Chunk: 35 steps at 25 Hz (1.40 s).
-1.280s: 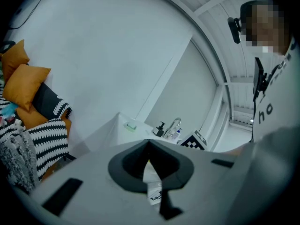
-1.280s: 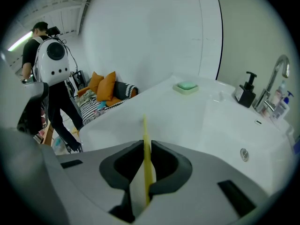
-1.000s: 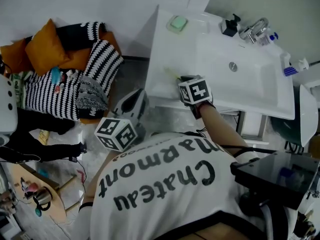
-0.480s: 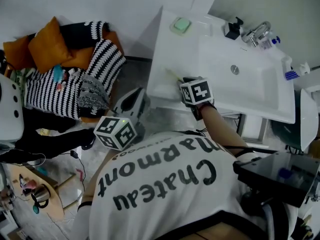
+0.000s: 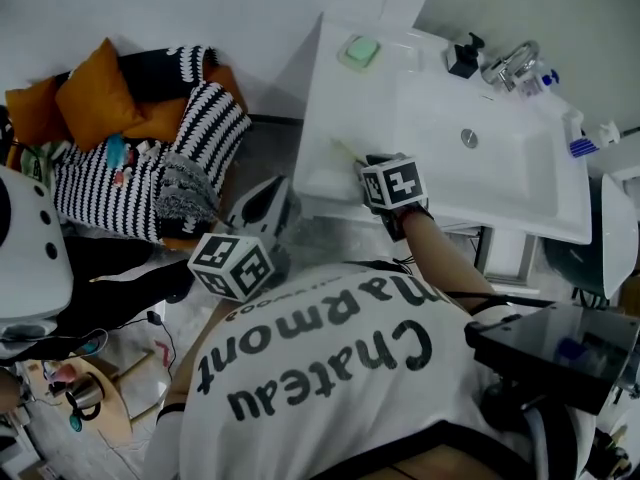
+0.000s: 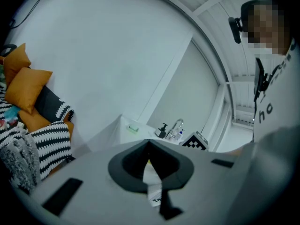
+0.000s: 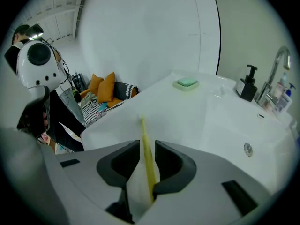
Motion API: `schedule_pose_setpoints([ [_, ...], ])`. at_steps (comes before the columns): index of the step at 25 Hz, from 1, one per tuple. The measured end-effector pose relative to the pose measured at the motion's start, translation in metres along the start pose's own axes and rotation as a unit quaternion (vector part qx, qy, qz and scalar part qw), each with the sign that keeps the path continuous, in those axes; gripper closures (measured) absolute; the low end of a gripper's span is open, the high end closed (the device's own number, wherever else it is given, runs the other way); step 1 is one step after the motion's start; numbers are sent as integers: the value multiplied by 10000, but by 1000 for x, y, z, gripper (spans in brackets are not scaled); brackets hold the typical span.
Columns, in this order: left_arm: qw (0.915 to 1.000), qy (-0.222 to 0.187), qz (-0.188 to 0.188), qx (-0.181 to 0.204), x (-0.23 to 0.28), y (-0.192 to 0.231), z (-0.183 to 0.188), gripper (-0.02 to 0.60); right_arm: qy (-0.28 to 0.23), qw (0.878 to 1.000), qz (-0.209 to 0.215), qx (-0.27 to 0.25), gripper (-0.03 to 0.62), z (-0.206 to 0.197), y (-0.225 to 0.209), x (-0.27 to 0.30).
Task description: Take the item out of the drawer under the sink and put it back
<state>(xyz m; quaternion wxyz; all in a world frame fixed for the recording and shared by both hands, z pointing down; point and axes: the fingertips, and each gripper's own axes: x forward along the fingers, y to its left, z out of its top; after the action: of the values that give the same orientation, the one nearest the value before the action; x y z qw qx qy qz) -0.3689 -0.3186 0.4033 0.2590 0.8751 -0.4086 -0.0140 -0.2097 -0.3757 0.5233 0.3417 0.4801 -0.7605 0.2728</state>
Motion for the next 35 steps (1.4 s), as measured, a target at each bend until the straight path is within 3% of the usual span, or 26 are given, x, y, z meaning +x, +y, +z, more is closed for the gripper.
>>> schedule_pose_setpoints([
  [11,10000,-5,-13,15,1,1,2,574,6,10000,-43,10,487,1,-2,1],
  [26,10000,23,-20,44,-3,-3,-1,574,-393,9991,112,93,485,10,0,-10],
  [35,10000,54,-23,68,-5,-10,-5,573,-851,9962,161,-50,546,22,5,-25],
])
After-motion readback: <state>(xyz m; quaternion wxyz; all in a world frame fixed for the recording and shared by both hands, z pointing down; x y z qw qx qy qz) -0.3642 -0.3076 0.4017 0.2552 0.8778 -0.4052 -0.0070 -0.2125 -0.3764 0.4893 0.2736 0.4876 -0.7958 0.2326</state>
